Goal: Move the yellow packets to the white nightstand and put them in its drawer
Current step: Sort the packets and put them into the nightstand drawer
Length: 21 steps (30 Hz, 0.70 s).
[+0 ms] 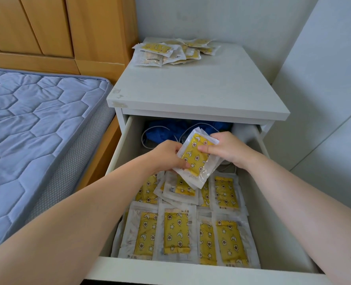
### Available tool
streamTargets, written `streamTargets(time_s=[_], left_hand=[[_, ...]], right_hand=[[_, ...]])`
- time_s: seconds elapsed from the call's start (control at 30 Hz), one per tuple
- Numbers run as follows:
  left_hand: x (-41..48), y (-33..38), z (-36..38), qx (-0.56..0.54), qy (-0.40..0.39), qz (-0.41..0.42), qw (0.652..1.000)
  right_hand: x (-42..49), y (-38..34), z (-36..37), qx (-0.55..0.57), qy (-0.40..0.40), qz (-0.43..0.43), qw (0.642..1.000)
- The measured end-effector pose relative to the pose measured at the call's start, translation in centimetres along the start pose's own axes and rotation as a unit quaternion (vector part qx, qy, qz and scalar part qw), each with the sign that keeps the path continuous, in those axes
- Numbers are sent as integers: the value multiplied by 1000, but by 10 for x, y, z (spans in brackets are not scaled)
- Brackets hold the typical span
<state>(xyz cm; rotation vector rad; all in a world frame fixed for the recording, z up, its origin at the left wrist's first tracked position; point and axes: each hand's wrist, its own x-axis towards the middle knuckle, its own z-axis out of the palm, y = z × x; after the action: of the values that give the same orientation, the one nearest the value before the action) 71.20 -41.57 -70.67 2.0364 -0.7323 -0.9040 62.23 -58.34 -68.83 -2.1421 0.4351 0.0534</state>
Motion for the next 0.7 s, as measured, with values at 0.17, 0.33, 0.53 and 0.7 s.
streamTargets(time_s=[0.17, 0.33, 0.53, 0.7], left_hand=[[1, -14, 9, 261, -14, 76, 962], [7, -38, 15, 499, -113, 79, 856], [9, -39, 14, 494, -104, 69, 860], [11, -45, 16, 430, -116, 56, 894]], right_hand=[[7, 9, -9, -136, 12, 44, 990], [2, 23, 0, -390, -146, 140, 898], [-4, 33, 19, -484, -180, 156, 842], [-3, 35, 20, -501, -177, 142, 835]])
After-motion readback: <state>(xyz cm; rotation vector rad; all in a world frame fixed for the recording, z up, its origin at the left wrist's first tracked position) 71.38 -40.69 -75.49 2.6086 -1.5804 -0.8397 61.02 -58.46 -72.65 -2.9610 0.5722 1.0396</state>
